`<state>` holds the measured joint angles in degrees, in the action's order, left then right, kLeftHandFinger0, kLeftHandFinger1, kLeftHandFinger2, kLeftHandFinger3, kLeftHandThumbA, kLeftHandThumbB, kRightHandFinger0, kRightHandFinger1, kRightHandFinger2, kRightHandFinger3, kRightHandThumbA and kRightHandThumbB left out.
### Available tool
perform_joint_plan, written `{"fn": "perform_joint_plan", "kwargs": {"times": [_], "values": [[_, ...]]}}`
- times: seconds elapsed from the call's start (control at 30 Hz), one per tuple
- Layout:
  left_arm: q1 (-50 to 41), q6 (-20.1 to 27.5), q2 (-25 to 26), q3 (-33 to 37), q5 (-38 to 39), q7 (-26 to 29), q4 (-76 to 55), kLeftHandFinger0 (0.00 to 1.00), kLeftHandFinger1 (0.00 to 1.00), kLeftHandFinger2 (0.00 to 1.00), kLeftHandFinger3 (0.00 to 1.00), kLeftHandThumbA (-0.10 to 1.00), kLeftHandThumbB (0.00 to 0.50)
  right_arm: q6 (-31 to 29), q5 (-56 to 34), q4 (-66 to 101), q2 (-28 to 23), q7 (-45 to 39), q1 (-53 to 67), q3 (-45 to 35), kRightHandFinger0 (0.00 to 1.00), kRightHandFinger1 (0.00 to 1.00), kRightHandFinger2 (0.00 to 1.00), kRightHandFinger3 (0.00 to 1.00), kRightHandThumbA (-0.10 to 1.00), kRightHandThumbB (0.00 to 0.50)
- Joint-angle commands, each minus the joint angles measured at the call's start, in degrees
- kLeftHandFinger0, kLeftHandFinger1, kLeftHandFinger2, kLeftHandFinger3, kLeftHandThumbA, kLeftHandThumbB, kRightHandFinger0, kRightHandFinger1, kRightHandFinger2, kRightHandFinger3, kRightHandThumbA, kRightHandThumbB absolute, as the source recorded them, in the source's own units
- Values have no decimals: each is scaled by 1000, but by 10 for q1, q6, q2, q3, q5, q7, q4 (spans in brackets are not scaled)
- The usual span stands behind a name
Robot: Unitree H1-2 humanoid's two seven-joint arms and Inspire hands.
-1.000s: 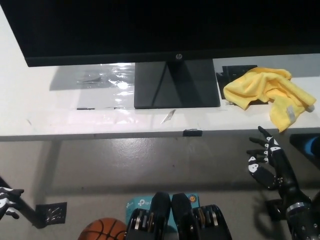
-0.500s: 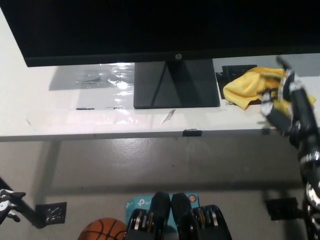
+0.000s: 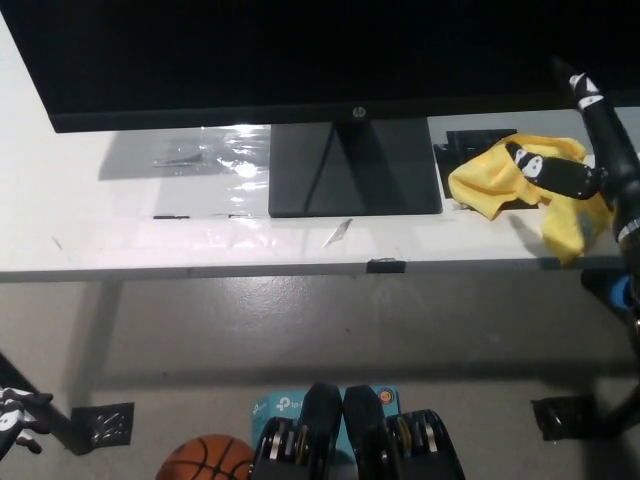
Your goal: The robot uses its right hand to pick up the cloth kept in the middle of the desk and use it to wipe the monitor in the middle of the desk by swiping its screen twice
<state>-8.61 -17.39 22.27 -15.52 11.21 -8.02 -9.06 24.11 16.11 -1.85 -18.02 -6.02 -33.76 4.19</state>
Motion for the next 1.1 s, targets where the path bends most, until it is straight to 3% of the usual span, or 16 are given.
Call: {"fn": "perform_joint_plan", "kwargs": {"times": [0.0,0.1,0.2,0.23,0.27,0.3,0.37,0.5,0.63,0.73,0.77,0.93,1.07], "values": [[-3,9,11,2,-2,-10,-9,384,433,604,822,301,132,8,30,-49,-17,-9,-29,26,1000,1000,1000,1000,658,311],[-15,2,5,0,0,-6,-20,377,427,586,820,326,167,-7,29,-88,-24,-9,-25,33,1000,1000,1000,1000,659,299],[-15,7,5,-4,10,-10,-15,369,417,578,807,305,158,-18,25,-120,-29,-6,-30,34,1000,1000,1000,1000,661,303],[-16,7,6,-6,11,-10,-16,368,416,577,805,303,158,-19,24,-122,-27,-5,-32,35,1000,1000,1000,1000,637,231],[-16,3,8,-6,9,-10,-16,383,436,595,800,317,173,-16,29,-142,-33,-4,-38,38,1000,1000,1000,1000,691,295],[-16,-2,9,-5,7,-8,-17,391,444,603,794,308,159,-23,25,-160,-33,2,-40,33,1000,1000,1000,1000,691,301],[-20,0,9,-5,5,-8,-17,399,450,606,799,323,168,-25,26,-166,-35,1,-38,35,1000,1000,1000,1000,676,274],[-25,1,6,-6,4,-4,-24,371,428,581,777,327,177,-41,29,-203,-40,4,-45,42,1000,1000,1000,1000,658,268],[-26,3,10,-5,2,-6,-15,408,471,607,788,324,169,-52,36,-219,-43,10,-57,47,1000,1000,1000,1000,646,242],[-28,2,10,-6,3,-7,-17,424,478,626,815,330,159,-53,44,-229,-43,14,-69,54,1000,1000,1000,1000,697,271],[-28,3,9,-5,1,-5,-20,410,465,614,794,320,148,-52,53,-229,-44,15,-75,61,1000,1000,1000,1000,766,313],[-35,4,4,-7,6,-5,-24,409,453,602,786,327,165,-51,68,-243,-39,27,-86,73,1000,1000,1000,1000,806,345],[-35,7,1,-11,13,-7,-20,394,437,585,771,306,173,-51,74,-252,-30,34,-100,79,1000,1000,1000,1000,821,336]]}}
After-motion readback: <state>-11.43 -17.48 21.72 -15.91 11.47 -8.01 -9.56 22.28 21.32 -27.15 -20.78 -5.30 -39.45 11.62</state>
